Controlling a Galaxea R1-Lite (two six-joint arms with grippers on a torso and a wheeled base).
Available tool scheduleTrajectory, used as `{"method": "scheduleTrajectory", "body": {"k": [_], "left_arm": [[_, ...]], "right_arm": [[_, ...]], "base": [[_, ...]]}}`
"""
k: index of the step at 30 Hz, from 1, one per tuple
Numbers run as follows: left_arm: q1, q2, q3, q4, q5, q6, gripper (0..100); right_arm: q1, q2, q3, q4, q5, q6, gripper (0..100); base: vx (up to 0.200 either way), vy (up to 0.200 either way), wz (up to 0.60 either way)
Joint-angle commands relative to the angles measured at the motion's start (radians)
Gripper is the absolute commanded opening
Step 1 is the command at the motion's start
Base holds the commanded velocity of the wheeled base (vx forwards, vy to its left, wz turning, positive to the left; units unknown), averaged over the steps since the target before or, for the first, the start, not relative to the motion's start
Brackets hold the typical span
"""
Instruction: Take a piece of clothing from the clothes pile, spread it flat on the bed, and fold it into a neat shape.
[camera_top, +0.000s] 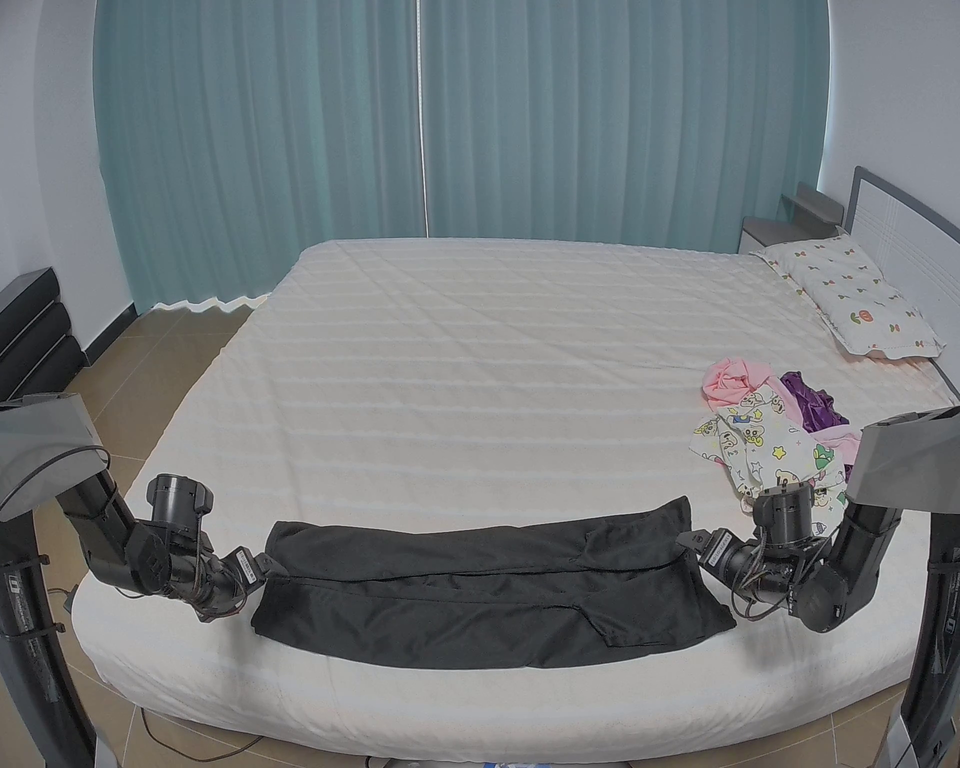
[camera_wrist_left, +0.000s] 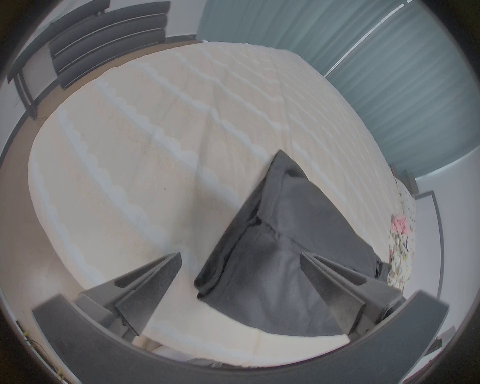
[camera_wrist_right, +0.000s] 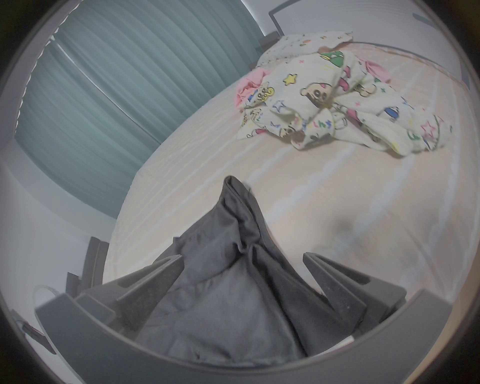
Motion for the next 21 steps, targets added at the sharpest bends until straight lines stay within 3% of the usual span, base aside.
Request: {"method": "scheduleTrajectory", "body": {"k": [1,7,12,17,21], "left_arm": [[-0.016,-0.035,0.053,-0.020,0.013,0.032,100],[-0.058,-0.016,0.075,-0.023,0.043,0.039,100],[-0.111,0.027,0.081,-0.044,0.135,0.028,100],[-0.111,0.089,0.079,-0.153,0.158,0.029,100],[-0.112,0.098,0.084,-0.164,0.206,0.029,100]], "right_arm": [[-0.008,-0.061,0.147,-0.099,0.023,0.089,100],[-0.011,-0.013,0.242,-0.272,0.083,0.140,100],[-0.008,0.056,0.279,-0.352,0.088,0.146,100],[-0.006,0.062,0.335,-0.453,0.088,0.144,100],[-0.005,0.064,0.340,-0.453,0.088,0.146,100]], "base": [[0.000,0.000,0.00],[0.000,0.000,0.00],[0.000,0.000,0.00],[0.000,0.000,0.00],[0.000,0.000,0.00]]}}
